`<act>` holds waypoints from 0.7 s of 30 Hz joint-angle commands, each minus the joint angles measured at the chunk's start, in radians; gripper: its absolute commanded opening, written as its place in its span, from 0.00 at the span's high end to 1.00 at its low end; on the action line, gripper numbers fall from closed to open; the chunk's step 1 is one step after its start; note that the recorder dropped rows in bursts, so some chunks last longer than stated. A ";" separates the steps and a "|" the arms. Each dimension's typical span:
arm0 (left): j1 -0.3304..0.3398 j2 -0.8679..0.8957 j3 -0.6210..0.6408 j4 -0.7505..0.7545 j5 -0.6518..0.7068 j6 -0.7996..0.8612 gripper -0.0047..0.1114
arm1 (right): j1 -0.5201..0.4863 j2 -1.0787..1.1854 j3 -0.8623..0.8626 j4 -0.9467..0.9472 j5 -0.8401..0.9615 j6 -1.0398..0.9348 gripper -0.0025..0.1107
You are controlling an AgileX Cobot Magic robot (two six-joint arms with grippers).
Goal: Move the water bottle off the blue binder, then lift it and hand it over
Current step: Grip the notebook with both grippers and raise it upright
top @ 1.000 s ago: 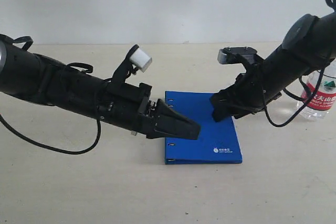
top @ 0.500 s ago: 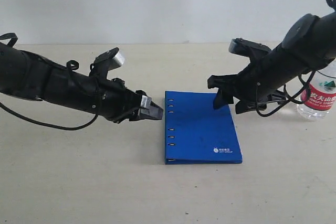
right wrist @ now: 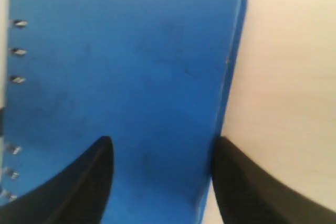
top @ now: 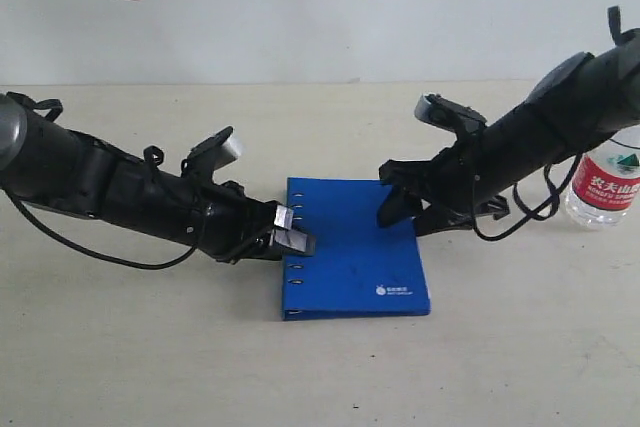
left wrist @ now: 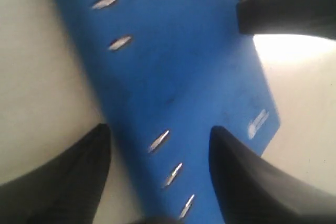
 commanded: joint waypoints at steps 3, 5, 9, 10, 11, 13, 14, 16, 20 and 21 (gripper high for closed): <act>0.002 0.004 -0.034 -0.017 0.099 0.052 0.50 | 0.004 0.096 0.021 0.293 0.244 -0.395 0.52; 0.002 0.004 -0.040 -0.010 0.115 0.054 0.50 | 0.004 0.096 0.021 0.355 0.330 -0.503 0.52; 0.002 0.004 -0.040 0.037 0.158 0.054 0.50 | 0.004 0.096 0.021 0.414 0.550 -0.675 0.52; 0.002 0.004 -0.040 0.050 0.174 0.054 0.50 | 0.004 0.096 0.021 0.414 0.550 -0.678 0.52; 0.002 0.004 -0.040 0.064 0.183 0.054 0.50 | 0.004 0.096 0.021 0.412 0.550 -0.678 0.52; 0.002 0.004 -0.040 0.085 0.202 0.054 0.50 | 0.004 0.096 0.021 0.409 0.550 -0.678 0.52; 0.002 0.004 -0.040 0.098 0.210 0.054 0.50 | 0.004 0.096 0.021 0.409 0.550 -0.683 0.53; 0.002 0.004 -0.040 0.106 0.235 0.054 0.50 | 0.004 0.096 0.021 0.412 0.550 -0.686 0.61; 0.002 0.004 -0.040 0.109 0.325 0.079 0.50 | 0.004 0.096 0.021 0.414 0.550 -0.681 0.82; 0.002 0.004 -0.040 0.106 0.335 0.083 0.50 | 0.004 0.096 0.021 0.414 0.550 -0.681 0.86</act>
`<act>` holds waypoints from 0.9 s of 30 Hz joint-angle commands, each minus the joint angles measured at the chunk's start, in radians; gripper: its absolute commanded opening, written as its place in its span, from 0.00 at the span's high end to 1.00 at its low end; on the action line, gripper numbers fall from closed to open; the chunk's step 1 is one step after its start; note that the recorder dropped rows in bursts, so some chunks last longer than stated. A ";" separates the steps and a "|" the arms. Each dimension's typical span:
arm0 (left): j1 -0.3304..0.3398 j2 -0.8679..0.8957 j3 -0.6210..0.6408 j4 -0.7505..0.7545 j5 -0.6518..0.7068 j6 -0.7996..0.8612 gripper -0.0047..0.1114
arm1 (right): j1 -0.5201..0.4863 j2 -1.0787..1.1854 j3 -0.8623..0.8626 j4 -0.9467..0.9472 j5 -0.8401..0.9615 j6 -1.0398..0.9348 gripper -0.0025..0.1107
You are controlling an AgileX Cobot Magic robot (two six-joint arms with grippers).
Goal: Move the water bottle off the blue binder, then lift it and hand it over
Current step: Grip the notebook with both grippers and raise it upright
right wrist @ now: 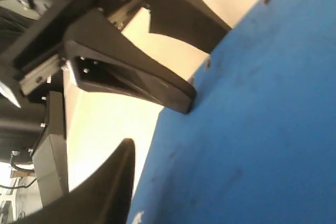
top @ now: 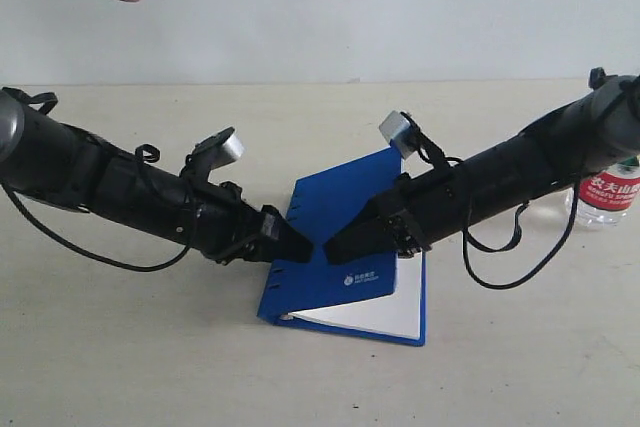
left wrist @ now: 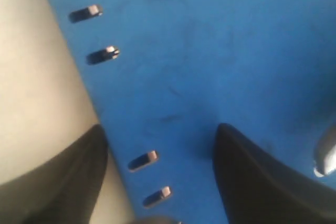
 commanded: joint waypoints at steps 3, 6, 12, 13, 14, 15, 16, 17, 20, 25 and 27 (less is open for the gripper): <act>-0.022 -0.013 -0.007 -0.005 0.257 0.039 0.50 | 0.009 -0.001 0.002 0.041 0.016 -0.024 0.98; -0.020 -0.013 -0.007 -0.019 0.197 0.035 0.50 | 0.009 -0.001 0.002 0.024 0.016 -0.071 0.98; 0.029 -0.013 -0.007 -0.119 0.087 0.029 0.50 | 0.009 -0.042 0.002 -0.018 0.016 -0.077 0.98; 0.038 -0.013 -0.007 -0.119 0.087 0.032 0.50 | 0.009 -0.054 0.002 -0.018 0.016 -0.077 0.98; 0.059 -0.013 -0.007 -0.119 0.090 0.037 0.50 | 0.009 -0.084 0.002 -0.018 0.016 -0.077 0.98; 0.074 -0.013 -0.007 -0.119 0.095 0.037 0.50 | 0.009 -0.111 0.002 -0.018 0.016 -0.077 0.98; 0.084 -0.013 -0.007 -0.127 0.112 0.037 0.50 | 0.009 -0.131 0.002 -0.018 0.016 -0.077 0.98; 0.096 -0.013 -0.007 -0.148 0.142 0.043 0.50 | 0.009 -0.158 0.002 -0.018 0.016 -0.079 0.98; 0.117 -0.013 -0.007 -0.222 0.286 0.110 0.50 | 0.009 -0.227 0.002 -0.026 0.016 -0.082 0.98; 0.117 -0.002 -0.009 -0.222 0.314 0.122 0.50 | 0.009 -0.272 0.002 -0.045 0.016 -0.063 0.98; 0.117 0.016 -0.011 -0.222 0.392 0.122 0.50 | 0.009 -0.274 0.002 -0.048 0.016 -0.063 0.98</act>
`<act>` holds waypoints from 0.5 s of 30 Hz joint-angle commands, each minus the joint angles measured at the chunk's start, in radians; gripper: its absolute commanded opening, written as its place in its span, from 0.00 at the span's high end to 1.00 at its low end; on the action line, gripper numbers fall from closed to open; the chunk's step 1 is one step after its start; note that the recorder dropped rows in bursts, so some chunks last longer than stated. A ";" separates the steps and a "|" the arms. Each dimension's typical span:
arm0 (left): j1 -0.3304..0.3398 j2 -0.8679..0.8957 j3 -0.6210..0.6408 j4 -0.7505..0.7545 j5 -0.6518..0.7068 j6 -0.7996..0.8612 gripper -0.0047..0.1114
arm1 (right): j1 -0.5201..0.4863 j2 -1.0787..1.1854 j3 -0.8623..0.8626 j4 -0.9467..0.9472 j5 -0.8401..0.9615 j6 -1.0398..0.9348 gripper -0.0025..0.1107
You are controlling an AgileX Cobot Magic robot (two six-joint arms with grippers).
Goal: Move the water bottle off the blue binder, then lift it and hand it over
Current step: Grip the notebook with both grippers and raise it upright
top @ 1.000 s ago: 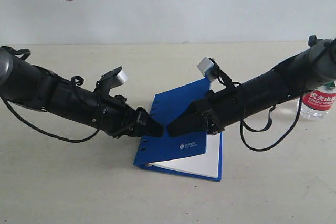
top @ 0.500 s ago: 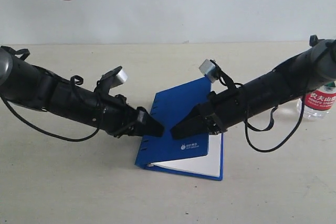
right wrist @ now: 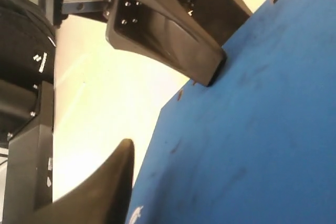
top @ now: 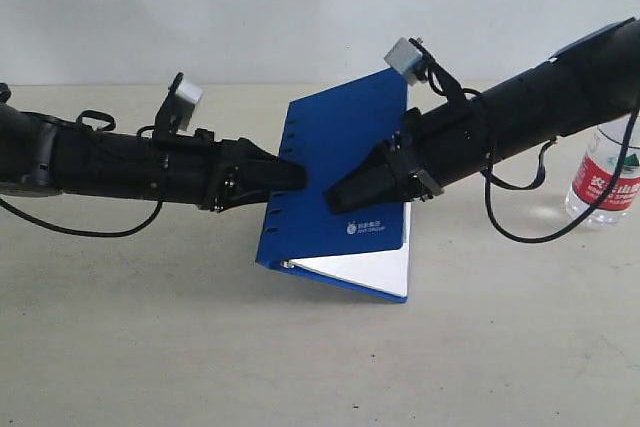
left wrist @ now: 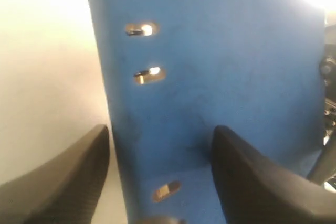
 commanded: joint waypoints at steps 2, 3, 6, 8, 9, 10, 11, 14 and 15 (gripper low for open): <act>-0.002 0.045 -0.005 -0.010 0.165 0.041 0.50 | 0.005 -0.032 0.000 0.026 0.048 -0.016 0.98; -0.002 0.058 -0.005 -0.010 0.165 0.056 0.50 | 0.005 -0.032 0.000 0.026 0.048 -0.016 0.98; -0.006 0.062 -0.001 -0.010 0.165 0.058 0.50 | 0.005 -0.032 0.000 0.022 0.048 -0.014 0.98; -0.006 0.062 -0.001 -0.010 0.165 0.064 0.52 | 0.005 -0.032 0.000 0.013 0.048 -0.014 0.98; -0.006 0.060 -0.001 -0.010 0.165 0.064 0.55 | 0.005 -0.032 0.000 0.011 0.048 -0.012 0.98; -0.006 0.060 -0.001 -0.010 0.165 0.064 0.62 | 0.005 -0.032 0.000 0.003 0.048 -0.007 0.98; -0.006 0.060 -0.001 -0.010 0.165 0.064 0.71 | 0.005 -0.032 0.000 -0.002 0.048 0.003 0.98; -0.006 0.057 -0.001 -0.010 0.165 0.064 0.91 | 0.005 -0.032 0.000 -0.017 0.048 0.051 0.98; -0.006 0.055 -0.001 -0.010 0.165 0.064 0.92 | 0.005 -0.032 0.000 -0.017 0.048 0.062 0.98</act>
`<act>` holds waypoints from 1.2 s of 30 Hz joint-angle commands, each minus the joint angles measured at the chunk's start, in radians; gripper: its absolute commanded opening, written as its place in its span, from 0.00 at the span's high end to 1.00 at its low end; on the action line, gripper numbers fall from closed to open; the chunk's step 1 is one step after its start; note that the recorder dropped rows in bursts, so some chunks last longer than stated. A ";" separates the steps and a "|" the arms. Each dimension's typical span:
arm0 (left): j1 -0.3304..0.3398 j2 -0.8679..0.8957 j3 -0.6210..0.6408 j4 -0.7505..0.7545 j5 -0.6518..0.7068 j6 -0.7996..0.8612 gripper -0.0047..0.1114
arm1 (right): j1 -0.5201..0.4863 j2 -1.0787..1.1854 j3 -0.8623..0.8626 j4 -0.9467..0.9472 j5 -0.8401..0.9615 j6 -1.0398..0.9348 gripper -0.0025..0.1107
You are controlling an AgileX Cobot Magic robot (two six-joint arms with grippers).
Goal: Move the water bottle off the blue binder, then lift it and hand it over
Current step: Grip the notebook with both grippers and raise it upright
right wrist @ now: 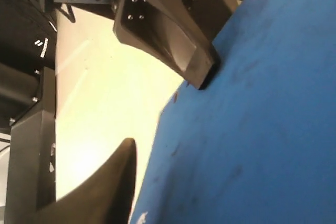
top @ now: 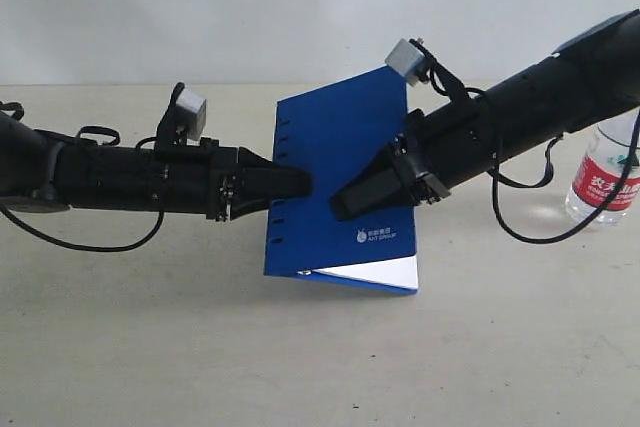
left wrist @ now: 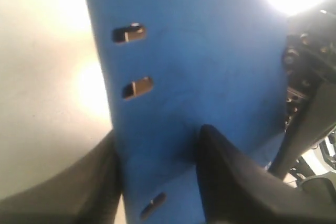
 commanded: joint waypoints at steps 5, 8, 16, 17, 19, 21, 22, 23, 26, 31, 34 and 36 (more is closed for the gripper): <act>-0.009 -0.030 -0.001 0.013 0.006 0.018 0.92 | 0.005 -0.016 0.000 0.002 0.034 0.075 0.89; -0.009 -0.065 -0.001 0.013 0.006 0.018 0.92 | 0.005 -0.016 0.000 -0.057 0.034 0.103 0.69; -0.009 -0.145 -0.001 0.051 0.006 0.015 0.92 | 0.005 -0.016 0.000 -0.111 -0.180 0.111 0.30; -0.009 -0.148 -0.001 0.064 0.006 0.013 0.92 | 0.005 -0.016 0.000 -0.125 -0.193 0.113 0.30; -0.009 -0.148 0.001 0.078 0.006 0.011 0.92 | 0.005 -0.016 0.000 -0.163 -0.197 0.130 0.30; -0.009 -0.148 0.006 0.073 0.006 0.011 0.92 | 0.005 -0.016 0.000 -0.212 -0.197 0.149 0.30; -0.004 -0.148 0.006 0.079 0.006 0.011 0.92 | 0.005 -0.016 0.000 -0.244 -0.197 0.159 0.30; -0.004 -0.148 0.006 0.091 0.006 0.011 0.92 | 0.005 -0.016 0.000 -0.267 -0.206 0.167 0.30; -0.004 -0.148 0.006 0.141 0.006 0.011 0.92 | 0.005 -0.016 0.000 -0.318 -0.246 0.202 0.30; -0.009 -0.148 0.007 0.169 0.006 0.013 0.92 | 0.005 -0.016 0.000 -0.304 -0.259 0.226 0.41; -0.009 -0.148 0.007 0.169 0.006 0.013 0.92 | 0.005 -0.016 0.000 -0.317 -0.305 0.269 0.60; -0.009 -0.148 0.007 0.169 0.006 0.013 0.92 | 0.005 -0.016 0.000 -0.319 -0.334 0.276 0.80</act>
